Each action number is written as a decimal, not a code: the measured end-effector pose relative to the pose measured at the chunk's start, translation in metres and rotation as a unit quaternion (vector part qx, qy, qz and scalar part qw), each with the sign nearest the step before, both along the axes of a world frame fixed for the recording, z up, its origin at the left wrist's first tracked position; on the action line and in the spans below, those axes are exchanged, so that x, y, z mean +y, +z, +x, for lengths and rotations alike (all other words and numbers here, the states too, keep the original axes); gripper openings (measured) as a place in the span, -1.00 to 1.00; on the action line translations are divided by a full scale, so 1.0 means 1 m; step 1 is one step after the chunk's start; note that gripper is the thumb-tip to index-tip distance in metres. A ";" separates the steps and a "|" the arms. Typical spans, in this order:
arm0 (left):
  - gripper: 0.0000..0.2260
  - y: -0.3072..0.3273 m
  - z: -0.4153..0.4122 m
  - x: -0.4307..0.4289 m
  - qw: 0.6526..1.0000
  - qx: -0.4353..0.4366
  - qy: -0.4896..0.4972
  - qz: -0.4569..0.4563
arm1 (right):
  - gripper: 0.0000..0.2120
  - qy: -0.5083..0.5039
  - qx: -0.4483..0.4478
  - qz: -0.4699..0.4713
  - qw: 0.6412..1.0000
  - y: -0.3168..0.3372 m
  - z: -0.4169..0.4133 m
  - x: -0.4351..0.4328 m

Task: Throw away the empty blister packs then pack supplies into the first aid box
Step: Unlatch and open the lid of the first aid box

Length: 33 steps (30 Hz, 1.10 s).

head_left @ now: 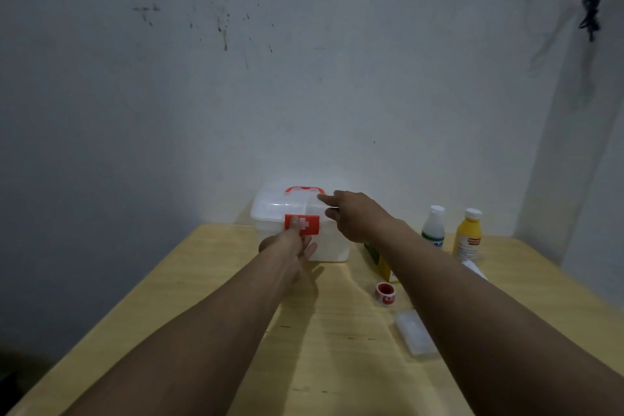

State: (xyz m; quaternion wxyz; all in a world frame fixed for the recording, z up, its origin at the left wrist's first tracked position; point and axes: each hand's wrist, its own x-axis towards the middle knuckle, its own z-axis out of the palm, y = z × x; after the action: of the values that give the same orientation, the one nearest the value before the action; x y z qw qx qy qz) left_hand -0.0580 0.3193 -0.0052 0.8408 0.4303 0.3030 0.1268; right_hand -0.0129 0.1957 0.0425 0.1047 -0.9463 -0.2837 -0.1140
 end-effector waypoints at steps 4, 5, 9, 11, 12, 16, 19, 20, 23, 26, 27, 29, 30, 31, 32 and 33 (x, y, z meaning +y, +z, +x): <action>-0.60 -0.004 0.001 -0.002 1.000 -0.013 0.014 0.000 | -0.52 0.005 -0.001 -0.003 1.000 0.001 0.001 -0.001; -0.58 -0.005 0.002 -0.002 1.000 -0.012 0.019 0.000 | -0.52 0.006 -0.001 -0.003 1.000 0.001 0.001 -0.001; -0.55 -0.011 0.006 -0.006 0.999 -0.001 0.046 0.019 | -0.52 0.010 -0.001 -0.007 1.000 0.001 0.003 -0.002; -0.56 -0.008 0.008 -0.008 0.997 0.007 0.070 0.044 | -0.52 0.011 0.002 -0.006 1.000 0.001 0.004 -0.002; -0.56 -0.005 0.008 -0.009 0.995 0.009 0.085 0.054 | -0.52 0.011 0.002 -0.006 1.000 0.001 0.004 -0.001; -0.68 0.013 0.001 -0.010 0.991 0.010 0.116 0.070 | -0.52 0.007 0.004 0.003 1.000 0.000 0.005 0.000; -0.83 0.016 -0.008 -0.008 0.976 0.016 0.111 0.186 | -0.51 0.009 0.008 0.021 1.000 -0.001 0.003 0.000; -0.85 0.017 -0.011 -0.007 0.967 0.012 0.103 0.232 | -0.51 0.009 0.009 0.031 0.999 -0.001 0.002 0.000; -0.84 0.016 -0.016 0.001 0.893 0.036 0.090 0.440 | -0.51 0.010 0.017 0.056 0.998 -0.002 0.001 0.000; -0.71 0.019 -0.024 0.014 0.829 0.077 0.133 0.538 | -0.51 0.013 0.024 0.073 0.997 -0.003 0.003 -0.001; -0.66 0.020 -0.025 0.019 0.822 0.087 0.140 0.545 | -0.52 0.009 0.028 0.081 0.996 -0.004 0.004 -0.002; -0.56 0.018 -0.025 0.029 0.818 0.092 0.139 0.551 | -0.54 0.001 0.036 0.095 0.995 -0.006 0.006 -0.003; -0.51 0.017 -0.023 0.033 0.817 0.090 0.137 0.553 | -0.55 0.000 0.037 0.100 0.994 -0.007 0.008 -0.004; -0.46 0.015 -0.021 0.036 0.815 0.088 0.138 0.556 | -0.56 0.001 0.040 0.106 0.994 -0.008 0.009 -0.004; -0.40 0.012 -0.018 0.041 0.810 0.086 0.136 0.564 | -0.56 0.004 0.042 0.113 0.993 -0.009 0.010 -0.005; -0.34 0.010 -0.014 0.045 0.803 0.085 0.128 0.575 | -0.56 0.007 0.045 0.121 0.992 -0.009 0.010 -0.006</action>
State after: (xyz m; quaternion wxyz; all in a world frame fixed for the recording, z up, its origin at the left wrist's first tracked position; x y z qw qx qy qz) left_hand -0.0724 0.3646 0.0045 0.3860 0.8016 0.2970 0.3468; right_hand -0.0029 0.1895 0.0333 0.2323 -0.9287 -0.2696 -0.1041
